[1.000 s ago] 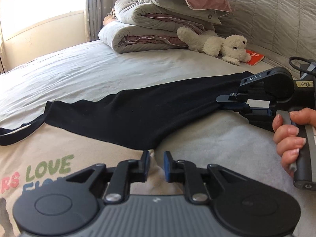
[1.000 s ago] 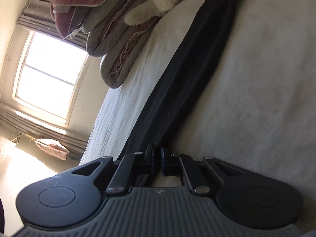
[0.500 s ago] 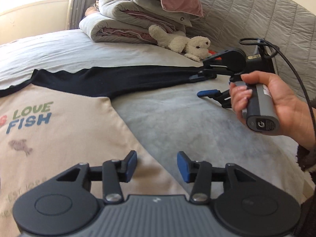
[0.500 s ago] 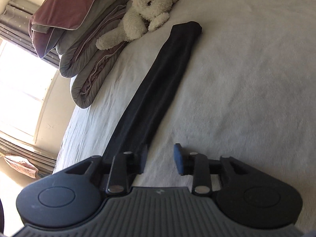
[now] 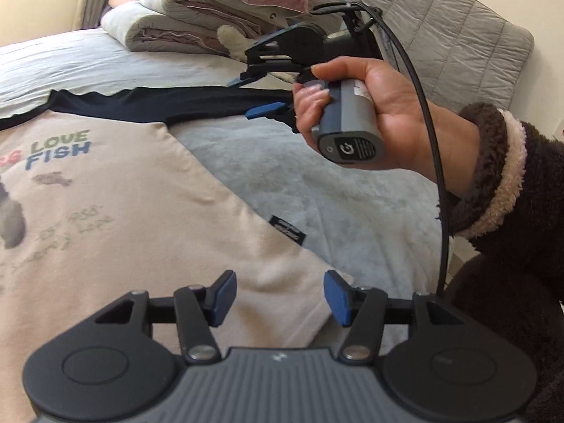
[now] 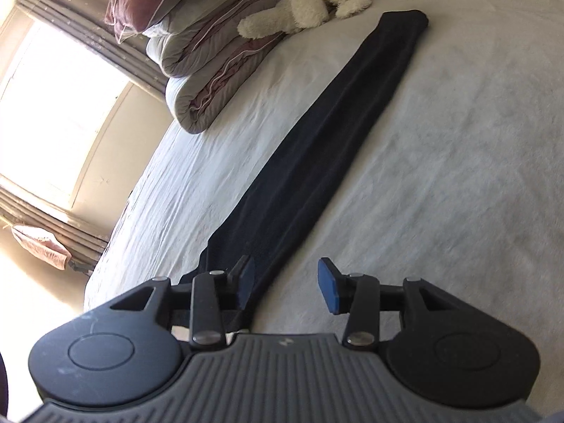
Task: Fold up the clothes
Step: 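Move both grippers across the shirt body to the other black sleeve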
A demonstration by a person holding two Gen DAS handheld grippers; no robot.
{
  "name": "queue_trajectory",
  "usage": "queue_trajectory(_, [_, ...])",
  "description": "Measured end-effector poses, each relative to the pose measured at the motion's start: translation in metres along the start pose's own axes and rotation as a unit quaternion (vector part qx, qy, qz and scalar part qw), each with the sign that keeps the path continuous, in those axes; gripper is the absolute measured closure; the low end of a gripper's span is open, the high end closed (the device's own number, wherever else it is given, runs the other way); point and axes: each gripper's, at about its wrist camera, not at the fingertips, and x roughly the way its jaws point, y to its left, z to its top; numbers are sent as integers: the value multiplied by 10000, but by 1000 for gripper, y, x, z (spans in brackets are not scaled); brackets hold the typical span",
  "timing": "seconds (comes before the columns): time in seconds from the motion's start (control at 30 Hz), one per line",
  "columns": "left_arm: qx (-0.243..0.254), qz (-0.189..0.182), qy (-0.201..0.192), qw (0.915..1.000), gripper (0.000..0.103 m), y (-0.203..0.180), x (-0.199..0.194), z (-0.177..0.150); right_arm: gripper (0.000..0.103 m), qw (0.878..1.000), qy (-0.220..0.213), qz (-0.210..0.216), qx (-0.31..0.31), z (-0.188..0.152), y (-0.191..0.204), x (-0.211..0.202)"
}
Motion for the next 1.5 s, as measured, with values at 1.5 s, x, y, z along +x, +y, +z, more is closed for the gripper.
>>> queue_trajectory(1.5, [-3762,3755,-711,8441,53,317,-243,-42,47,8885,1593,1652,-3974,-248,257,135])
